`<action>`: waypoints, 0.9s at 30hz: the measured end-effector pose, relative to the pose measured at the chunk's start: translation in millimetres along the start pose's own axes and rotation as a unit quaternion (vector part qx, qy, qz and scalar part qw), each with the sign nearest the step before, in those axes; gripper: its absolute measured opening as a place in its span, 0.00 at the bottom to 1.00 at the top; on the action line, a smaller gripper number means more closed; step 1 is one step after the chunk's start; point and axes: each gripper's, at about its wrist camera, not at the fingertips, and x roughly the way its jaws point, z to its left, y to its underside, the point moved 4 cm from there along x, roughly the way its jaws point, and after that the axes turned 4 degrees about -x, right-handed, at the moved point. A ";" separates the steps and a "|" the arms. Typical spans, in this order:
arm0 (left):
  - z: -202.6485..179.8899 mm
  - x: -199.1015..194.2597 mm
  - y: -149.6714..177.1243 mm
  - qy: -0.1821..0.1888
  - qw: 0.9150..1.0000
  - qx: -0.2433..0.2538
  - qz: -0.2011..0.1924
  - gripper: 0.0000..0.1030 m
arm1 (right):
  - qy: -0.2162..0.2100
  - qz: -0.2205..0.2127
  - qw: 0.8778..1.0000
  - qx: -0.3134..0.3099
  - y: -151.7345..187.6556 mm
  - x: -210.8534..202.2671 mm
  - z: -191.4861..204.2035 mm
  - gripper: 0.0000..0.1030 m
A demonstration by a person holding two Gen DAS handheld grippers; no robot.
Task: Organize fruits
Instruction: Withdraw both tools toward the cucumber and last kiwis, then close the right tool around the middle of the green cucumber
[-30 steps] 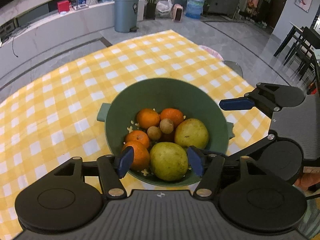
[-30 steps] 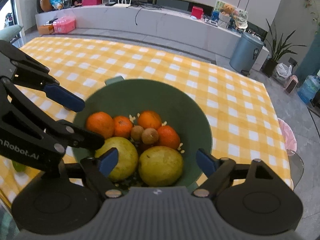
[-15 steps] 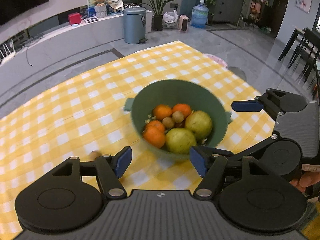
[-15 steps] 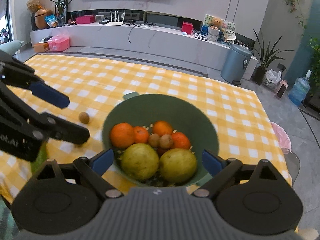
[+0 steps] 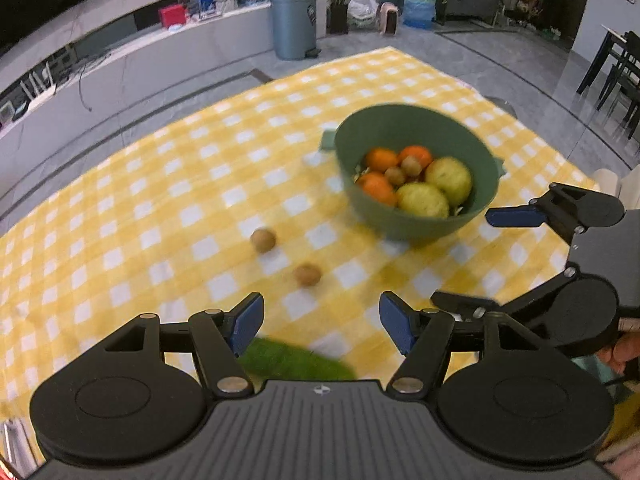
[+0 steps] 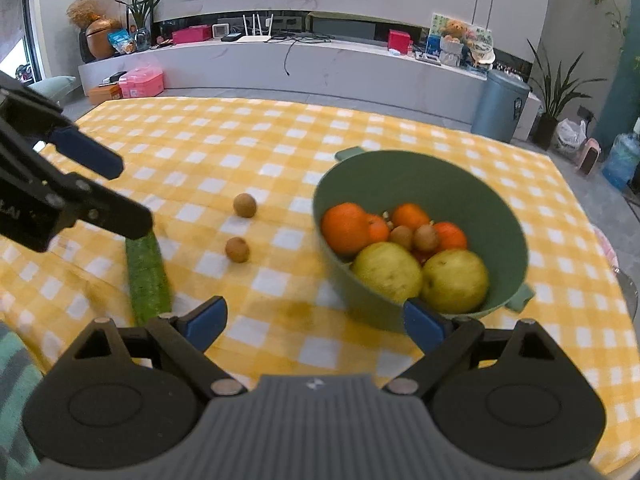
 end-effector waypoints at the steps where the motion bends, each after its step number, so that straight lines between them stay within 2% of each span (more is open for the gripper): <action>1: 5.4 1.1 3.2 -0.001 1.000 -0.005 0.005 0.75 | -0.002 0.003 1.000 0.005 0.9 2.1 2.2 0.85; 7: 31.1 6.4 22.9 0.007 0.998 -0.052 0.032 0.72 | -0.010 0.017 1.000 0.014 5.9 14.8 17.0 0.71; 8: 34.9 9.2 25.7 0.006 0.997 -0.061 0.038 0.71 | -0.012 0.019 1.000 0.012 6.7 17.1 19.4 0.66; 10: 43.4 15.8 31.6 -0.004 0.995 -0.086 0.053 0.64 | -0.015 0.024 1.000 0.008 7.7 21.7 25.9 0.63; 12: 50.3 20.6 37.0 -0.012 0.992 -0.108 0.063 0.59 | -0.022 0.028 0.999 0.004 8.5 25.3 31.2 0.53; 14: 56.2 25.2 41.6 -0.014 0.989 -0.128 0.066 0.54 | -0.033 0.032 0.999 0.003 8.3 29.4 36.7 0.48; 19: 63.0 34.1 49.0 -0.012 0.986 -0.149 0.078 0.46 | -0.057 0.031 0.998 -0.003 2.8 37.1 52.0 0.48; 24: 64.8 41.7 54.0 -0.024 0.986 -0.137 0.091 0.45 | -0.090 0.024 0.996 -0.016 -7.4 44.7 73.9 0.48; 27: 68.9 43.2 58.6 -0.013 0.986 -0.137 0.093 0.45 | -0.106 0.019 0.994 -0.030 -12.5 50.4 87.9 0.48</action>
